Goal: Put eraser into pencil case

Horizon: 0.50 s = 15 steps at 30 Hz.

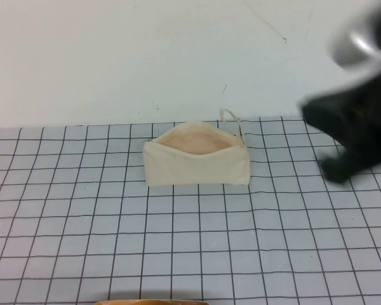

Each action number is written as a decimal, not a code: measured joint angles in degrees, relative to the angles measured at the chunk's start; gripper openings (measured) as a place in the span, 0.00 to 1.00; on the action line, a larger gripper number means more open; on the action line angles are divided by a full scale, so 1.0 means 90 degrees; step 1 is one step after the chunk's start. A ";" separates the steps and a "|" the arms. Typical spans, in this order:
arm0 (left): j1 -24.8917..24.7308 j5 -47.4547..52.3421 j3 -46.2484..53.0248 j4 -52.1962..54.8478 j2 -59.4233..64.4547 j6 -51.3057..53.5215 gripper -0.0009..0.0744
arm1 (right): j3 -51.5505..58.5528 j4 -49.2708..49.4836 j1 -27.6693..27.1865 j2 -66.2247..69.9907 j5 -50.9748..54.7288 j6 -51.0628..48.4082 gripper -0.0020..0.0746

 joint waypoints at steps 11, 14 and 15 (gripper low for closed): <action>0.0000 0.0000 0.0000 0.0000 0.0000 0.0000 0.01 | 0.3591 -0.0929 0.0000 -0.3416 -0.1075 -0.0331 0.03; 0.0000 0.0000 0.0000 0.0000 0.0000 0.0000 0.01 | 0.4257 -0.1050 0.0000 -0.4212 -0.1137 -0.0331 0.03; 0.0000 0.0000 0.0000 0.0000 0.0000 0.0000 0.01 | 0.4420 -0.1050 0.0000 -0.4411 -0.1119 -0.0331 0.03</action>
